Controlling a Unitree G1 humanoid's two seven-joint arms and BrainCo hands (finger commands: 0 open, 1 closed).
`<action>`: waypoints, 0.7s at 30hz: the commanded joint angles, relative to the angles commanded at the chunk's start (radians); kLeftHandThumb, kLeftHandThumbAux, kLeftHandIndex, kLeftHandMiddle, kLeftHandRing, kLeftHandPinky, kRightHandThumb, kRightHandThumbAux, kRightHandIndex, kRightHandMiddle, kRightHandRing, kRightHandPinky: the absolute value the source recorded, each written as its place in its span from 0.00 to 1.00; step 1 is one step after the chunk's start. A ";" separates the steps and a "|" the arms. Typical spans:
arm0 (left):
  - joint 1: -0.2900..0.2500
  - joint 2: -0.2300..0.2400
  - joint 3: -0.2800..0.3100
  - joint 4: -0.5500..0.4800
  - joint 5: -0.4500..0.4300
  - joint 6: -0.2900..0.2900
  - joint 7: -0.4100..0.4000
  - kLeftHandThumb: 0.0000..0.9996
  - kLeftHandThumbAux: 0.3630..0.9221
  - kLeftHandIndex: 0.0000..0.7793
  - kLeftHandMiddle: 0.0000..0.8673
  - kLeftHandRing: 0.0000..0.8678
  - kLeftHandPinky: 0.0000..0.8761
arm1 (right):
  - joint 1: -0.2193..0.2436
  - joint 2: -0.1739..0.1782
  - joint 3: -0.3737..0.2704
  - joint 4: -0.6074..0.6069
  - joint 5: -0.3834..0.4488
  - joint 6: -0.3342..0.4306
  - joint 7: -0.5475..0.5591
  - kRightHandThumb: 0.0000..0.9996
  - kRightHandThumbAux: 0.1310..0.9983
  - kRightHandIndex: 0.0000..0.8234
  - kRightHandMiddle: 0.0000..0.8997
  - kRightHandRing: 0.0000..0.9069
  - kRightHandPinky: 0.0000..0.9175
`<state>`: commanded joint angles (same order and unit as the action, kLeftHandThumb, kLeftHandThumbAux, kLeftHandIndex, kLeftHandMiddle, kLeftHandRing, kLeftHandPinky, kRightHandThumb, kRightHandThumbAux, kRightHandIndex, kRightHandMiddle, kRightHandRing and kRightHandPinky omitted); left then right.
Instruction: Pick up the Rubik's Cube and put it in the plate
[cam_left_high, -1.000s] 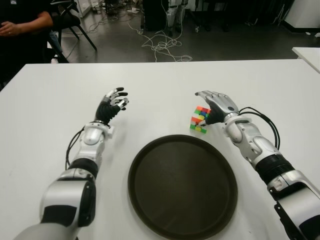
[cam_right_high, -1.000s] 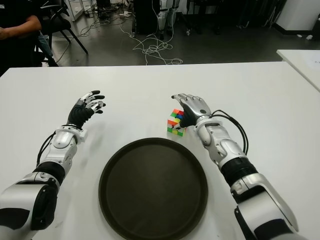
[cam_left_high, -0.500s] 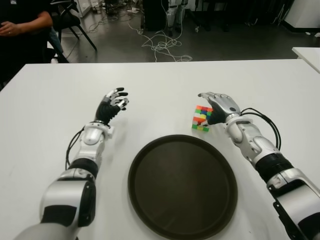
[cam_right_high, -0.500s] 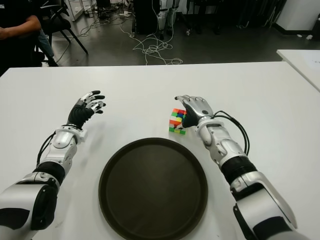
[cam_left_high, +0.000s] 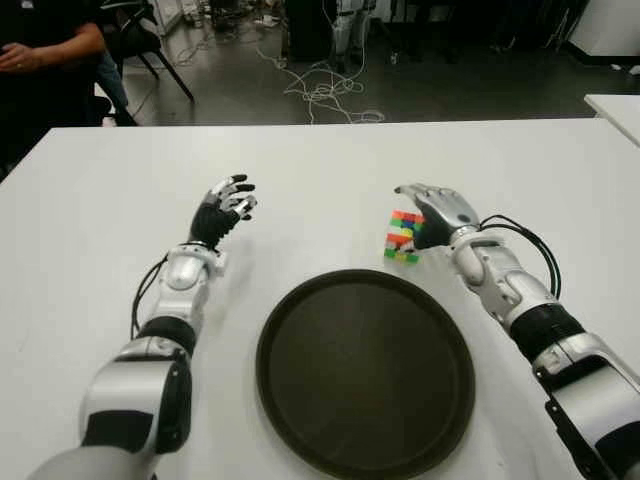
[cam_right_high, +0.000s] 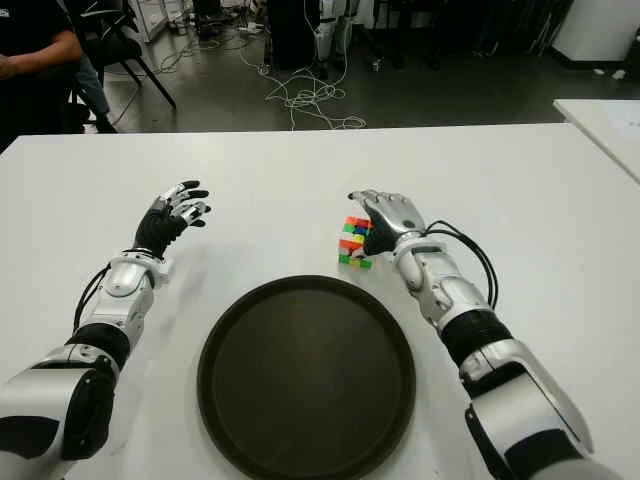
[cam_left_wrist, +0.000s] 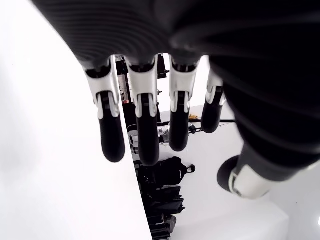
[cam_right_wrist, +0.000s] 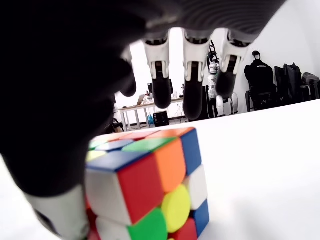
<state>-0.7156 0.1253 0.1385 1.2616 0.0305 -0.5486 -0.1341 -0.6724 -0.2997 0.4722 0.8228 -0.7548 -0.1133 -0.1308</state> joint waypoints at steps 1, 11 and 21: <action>0.000 0.000 -0.001 0.000 0.001 -0.001 0.002 0.19 0.48 0.25 0.28 0.34 0.42 | -0.001 0.002 0.006 0.003 -0.001 -0.006 0.006 0.00 0.75 0.16 0.18 0.18 0.15; 0.001 0.000 -0.006 -0.001 0.008 0.001 0.015 0.18 0.52 0.26 0.29 0.33 0.41 | -0.003 -0.002 0.038 0.003 -0.001 -0.049 0.053 0.00 0.76 0.16 0.17 0.18 0.14; 0.002 0.001 -0.010 -0.003 0.011 0.001 0.017 0.19 0.55 0.26 0.28 0.33 0.41 | -0.004 0.007 0.051 -0.002 -0.007 -0.032 0.084 0.00 0.75 0.15 0.16 0.16 0.13</action>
<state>-0.7137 0.1266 0.1285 1.2585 0.0415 -0.5477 -0.1170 -0.6761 -0.2927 0.5236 0.8210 -0.7621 -0.1451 -0.0472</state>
